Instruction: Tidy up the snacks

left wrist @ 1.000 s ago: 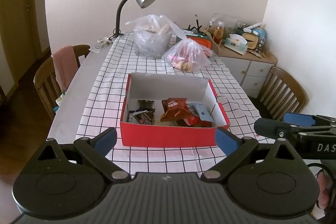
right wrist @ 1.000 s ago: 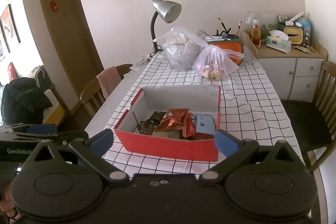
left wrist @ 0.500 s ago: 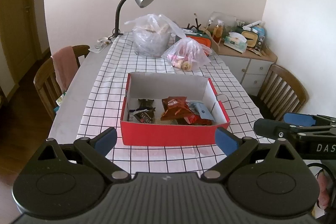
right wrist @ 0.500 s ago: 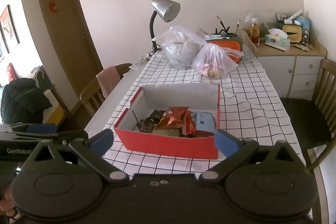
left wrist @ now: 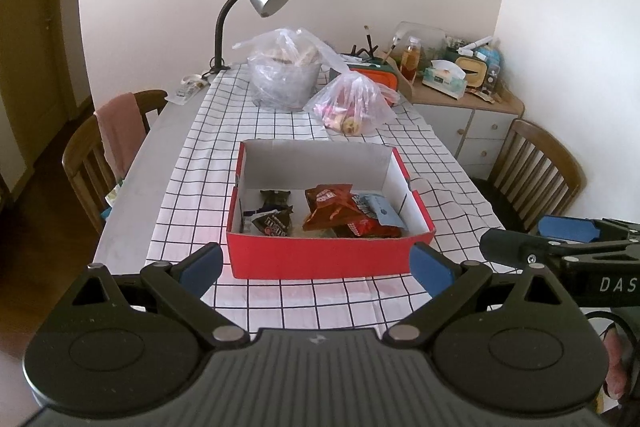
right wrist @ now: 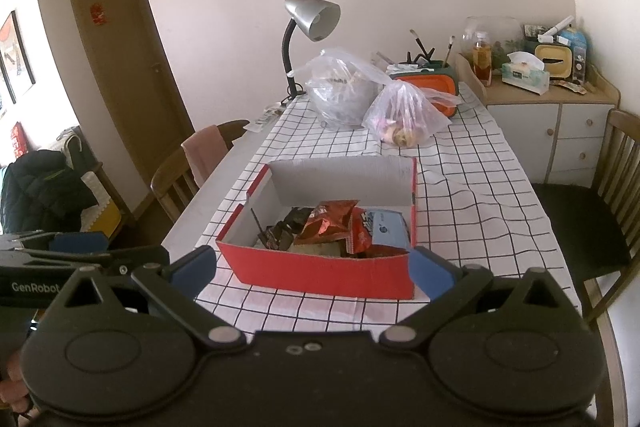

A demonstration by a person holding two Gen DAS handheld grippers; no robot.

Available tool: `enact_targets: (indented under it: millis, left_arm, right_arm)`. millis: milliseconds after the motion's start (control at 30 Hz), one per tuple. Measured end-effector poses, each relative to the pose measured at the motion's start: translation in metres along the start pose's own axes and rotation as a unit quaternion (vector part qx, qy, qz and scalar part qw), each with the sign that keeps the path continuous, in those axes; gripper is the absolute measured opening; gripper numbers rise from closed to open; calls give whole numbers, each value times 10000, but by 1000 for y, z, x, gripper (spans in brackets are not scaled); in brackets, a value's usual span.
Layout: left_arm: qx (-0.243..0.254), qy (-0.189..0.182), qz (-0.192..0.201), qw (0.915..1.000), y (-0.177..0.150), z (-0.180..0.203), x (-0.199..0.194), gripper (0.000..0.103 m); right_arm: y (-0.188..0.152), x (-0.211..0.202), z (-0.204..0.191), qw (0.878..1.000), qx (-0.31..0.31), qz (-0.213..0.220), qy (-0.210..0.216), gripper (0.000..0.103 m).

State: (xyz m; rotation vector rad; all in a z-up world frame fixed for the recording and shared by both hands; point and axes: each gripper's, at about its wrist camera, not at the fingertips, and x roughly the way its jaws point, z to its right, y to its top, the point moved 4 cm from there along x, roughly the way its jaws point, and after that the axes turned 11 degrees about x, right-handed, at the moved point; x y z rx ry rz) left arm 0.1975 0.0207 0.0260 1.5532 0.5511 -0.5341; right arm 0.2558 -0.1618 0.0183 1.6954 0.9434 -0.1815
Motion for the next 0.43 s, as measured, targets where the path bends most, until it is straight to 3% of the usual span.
enact_targets:
  millis: [433]
  left_arm:
    - [124,-66,6,9999,-9,2,-12,100]
  right_arm:
    - [-13,-14,2,9997,168,64,-138,103]
